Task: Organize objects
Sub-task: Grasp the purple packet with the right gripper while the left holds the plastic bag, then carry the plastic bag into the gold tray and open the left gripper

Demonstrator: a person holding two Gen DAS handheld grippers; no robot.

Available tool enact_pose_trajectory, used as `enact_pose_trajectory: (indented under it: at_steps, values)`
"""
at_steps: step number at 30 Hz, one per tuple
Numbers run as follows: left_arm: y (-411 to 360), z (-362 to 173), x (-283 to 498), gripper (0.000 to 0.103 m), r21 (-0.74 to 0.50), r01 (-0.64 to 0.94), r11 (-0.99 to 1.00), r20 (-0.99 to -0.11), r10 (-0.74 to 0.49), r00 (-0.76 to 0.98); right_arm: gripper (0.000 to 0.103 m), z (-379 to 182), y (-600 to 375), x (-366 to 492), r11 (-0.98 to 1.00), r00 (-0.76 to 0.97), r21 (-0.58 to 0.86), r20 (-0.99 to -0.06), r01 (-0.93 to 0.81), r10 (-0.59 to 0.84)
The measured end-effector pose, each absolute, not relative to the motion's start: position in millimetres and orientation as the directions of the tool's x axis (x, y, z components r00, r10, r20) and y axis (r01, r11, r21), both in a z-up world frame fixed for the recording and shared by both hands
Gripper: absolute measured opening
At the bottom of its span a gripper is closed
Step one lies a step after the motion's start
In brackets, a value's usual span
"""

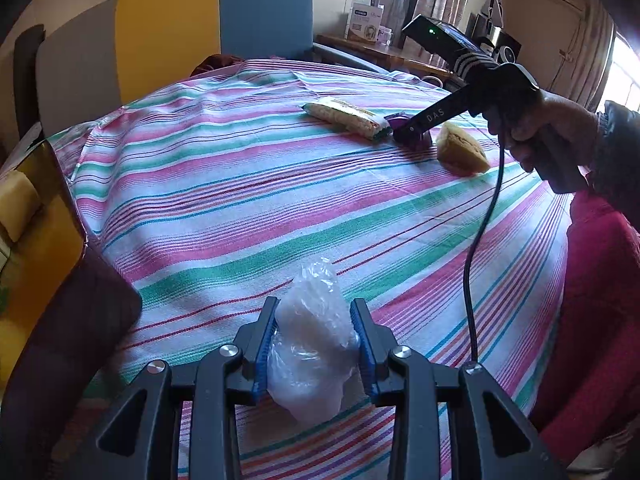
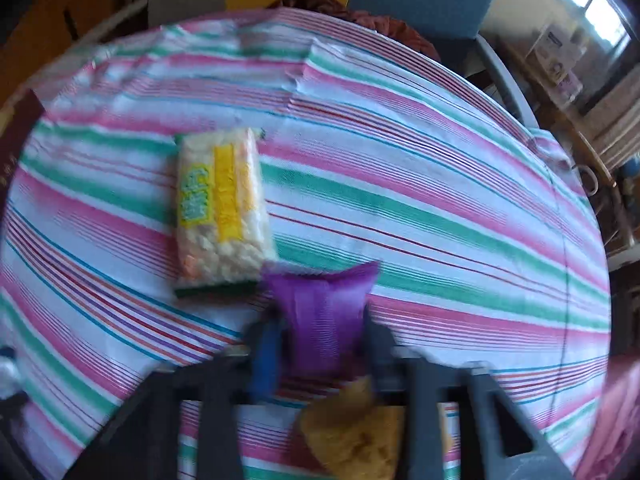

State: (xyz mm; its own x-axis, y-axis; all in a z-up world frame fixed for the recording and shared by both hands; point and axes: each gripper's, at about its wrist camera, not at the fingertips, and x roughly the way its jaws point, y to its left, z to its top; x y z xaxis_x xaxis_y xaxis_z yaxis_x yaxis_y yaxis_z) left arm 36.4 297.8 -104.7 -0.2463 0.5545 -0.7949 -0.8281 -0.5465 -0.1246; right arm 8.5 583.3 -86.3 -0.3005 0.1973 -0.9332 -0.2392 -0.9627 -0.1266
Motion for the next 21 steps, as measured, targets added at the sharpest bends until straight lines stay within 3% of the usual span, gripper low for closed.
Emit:
enact_pose_trajectory:
  at_steps: [13, 21]
  values:
    - [287.3, -102.9, 38.5, 0.035, -0.115, -0.809, -0.576, -0.795, 0.542, -0.273, 0.031, -80.5, 499.9, 35.7, -0.97, -0.334, 0.039, -0.942, -0.241, 0.045]
    - [282.2, -105.5, 44.8, 0.035, -0.09, -0.806, -0.585, -0.782, 0.543, -0.307, 0.032, -86.8, 485.9, 42.7, -0.967, -0.383, 0.046, -0.922, -0.251, 0.056]
